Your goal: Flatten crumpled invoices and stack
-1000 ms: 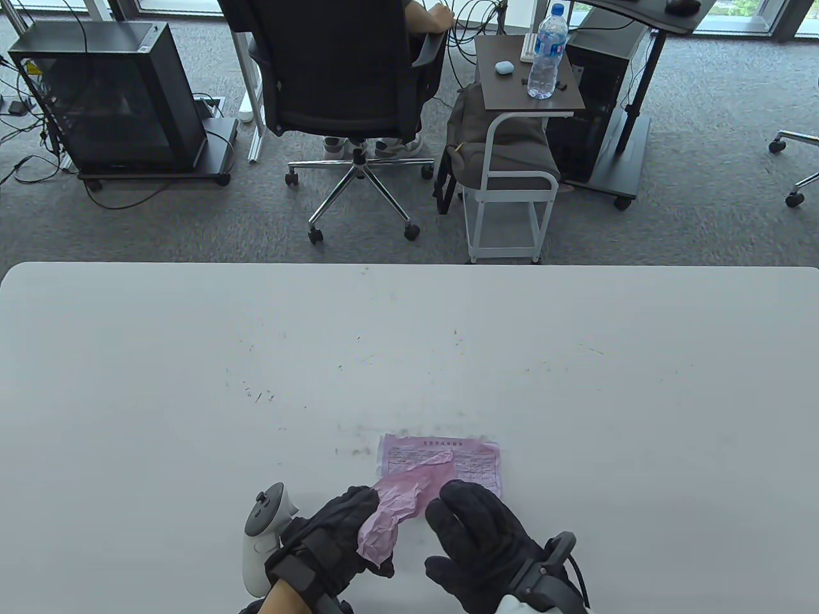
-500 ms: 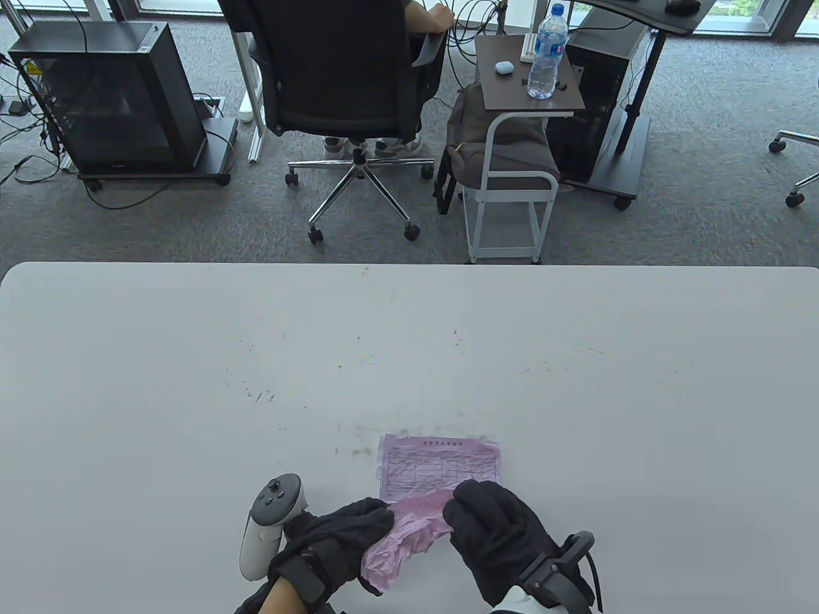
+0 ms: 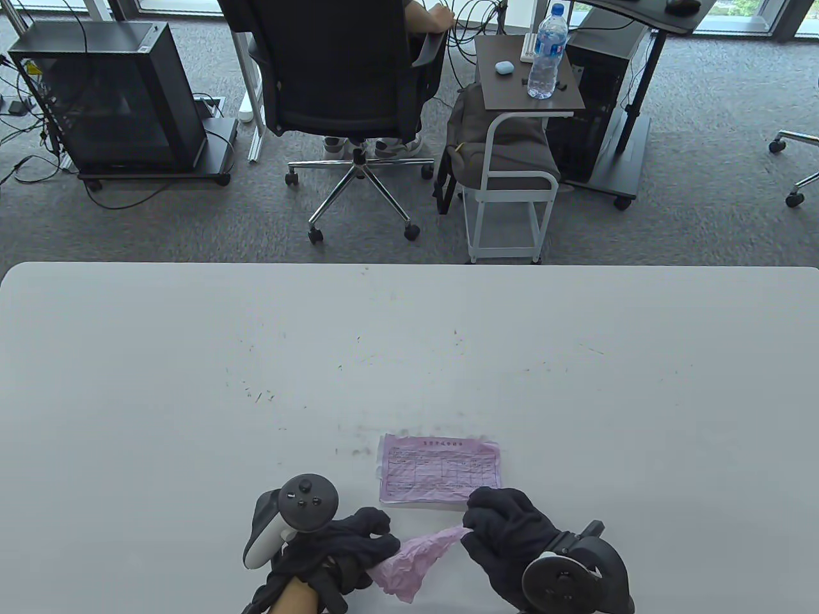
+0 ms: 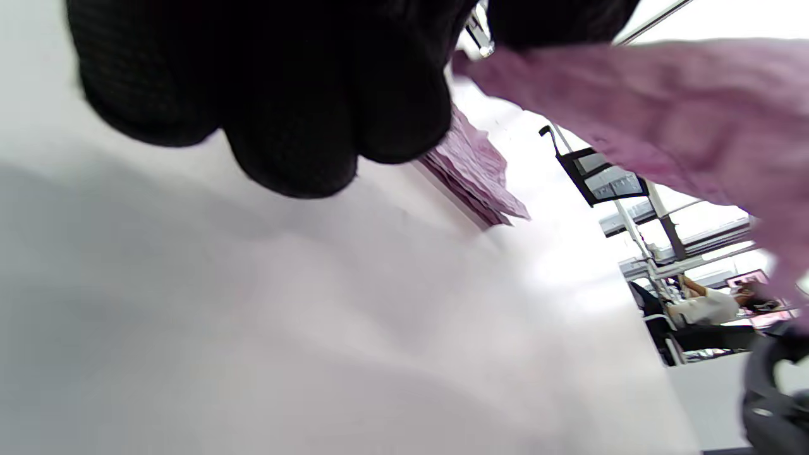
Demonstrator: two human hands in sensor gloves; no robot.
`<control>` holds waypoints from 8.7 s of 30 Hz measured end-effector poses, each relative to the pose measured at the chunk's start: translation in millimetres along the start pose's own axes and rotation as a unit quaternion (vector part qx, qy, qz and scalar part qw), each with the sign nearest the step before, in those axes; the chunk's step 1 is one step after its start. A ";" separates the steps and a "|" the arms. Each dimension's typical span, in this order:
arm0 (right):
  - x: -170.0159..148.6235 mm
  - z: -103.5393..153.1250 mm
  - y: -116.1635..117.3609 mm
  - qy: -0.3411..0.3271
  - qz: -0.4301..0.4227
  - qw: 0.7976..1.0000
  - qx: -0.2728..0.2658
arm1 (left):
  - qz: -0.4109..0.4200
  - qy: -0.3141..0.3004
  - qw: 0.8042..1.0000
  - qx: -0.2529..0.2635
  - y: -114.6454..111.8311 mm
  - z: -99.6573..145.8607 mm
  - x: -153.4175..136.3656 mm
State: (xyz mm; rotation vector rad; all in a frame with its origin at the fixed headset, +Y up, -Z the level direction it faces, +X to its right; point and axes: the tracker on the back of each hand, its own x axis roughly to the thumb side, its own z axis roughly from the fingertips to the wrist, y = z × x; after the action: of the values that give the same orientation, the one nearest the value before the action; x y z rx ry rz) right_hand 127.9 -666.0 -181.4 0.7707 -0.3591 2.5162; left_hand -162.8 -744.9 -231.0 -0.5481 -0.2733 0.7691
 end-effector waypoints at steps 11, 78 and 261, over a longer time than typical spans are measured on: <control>15.4 -8.9 23.1 0.010 0.057 0.990 0.127 | -0.159 -0.207 0.965 0.034 -11.9 25.7 71.7; -45.4 4.8 57.6 0.221 0.088 0.964 0.121 | -0.331 0.076 0.919 -0.200 -59.6 -31.1 7.1; -42.4 1.4 87.8 0.242 0.074 0.893 0.373 | -0.293 0.079 0.928 -0.216 -58.8 -32.1 1.3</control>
State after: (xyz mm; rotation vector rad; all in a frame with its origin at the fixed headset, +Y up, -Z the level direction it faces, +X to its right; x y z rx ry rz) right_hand 114.1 -756.7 -214.2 0.3281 0.7890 2.8706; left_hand -114.0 -790.4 -224.5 -0.8865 -0.4360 0.0730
